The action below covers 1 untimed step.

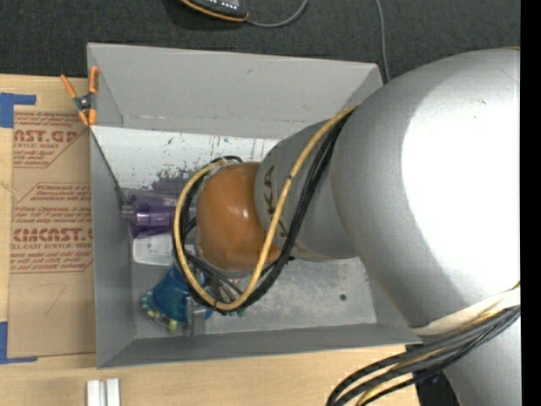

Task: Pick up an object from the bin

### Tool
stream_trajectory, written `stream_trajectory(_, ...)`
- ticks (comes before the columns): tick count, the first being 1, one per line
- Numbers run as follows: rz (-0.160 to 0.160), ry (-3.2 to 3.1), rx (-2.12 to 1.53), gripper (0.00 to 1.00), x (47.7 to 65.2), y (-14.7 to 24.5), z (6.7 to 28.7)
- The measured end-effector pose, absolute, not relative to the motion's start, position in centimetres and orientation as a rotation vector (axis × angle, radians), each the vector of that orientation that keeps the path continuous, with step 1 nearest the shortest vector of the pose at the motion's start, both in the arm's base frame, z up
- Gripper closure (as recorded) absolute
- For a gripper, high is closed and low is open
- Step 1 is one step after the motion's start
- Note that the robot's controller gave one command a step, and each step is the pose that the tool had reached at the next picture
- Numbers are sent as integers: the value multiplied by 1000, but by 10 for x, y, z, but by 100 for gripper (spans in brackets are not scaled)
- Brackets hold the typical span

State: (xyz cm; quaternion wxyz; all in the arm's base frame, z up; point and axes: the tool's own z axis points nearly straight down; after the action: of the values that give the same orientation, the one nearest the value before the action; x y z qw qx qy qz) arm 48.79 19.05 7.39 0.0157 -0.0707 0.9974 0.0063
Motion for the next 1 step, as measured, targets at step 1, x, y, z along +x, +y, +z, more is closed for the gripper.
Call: stream_trajectory(1, 16, 3099, -259, 100, 483, 189, 82)
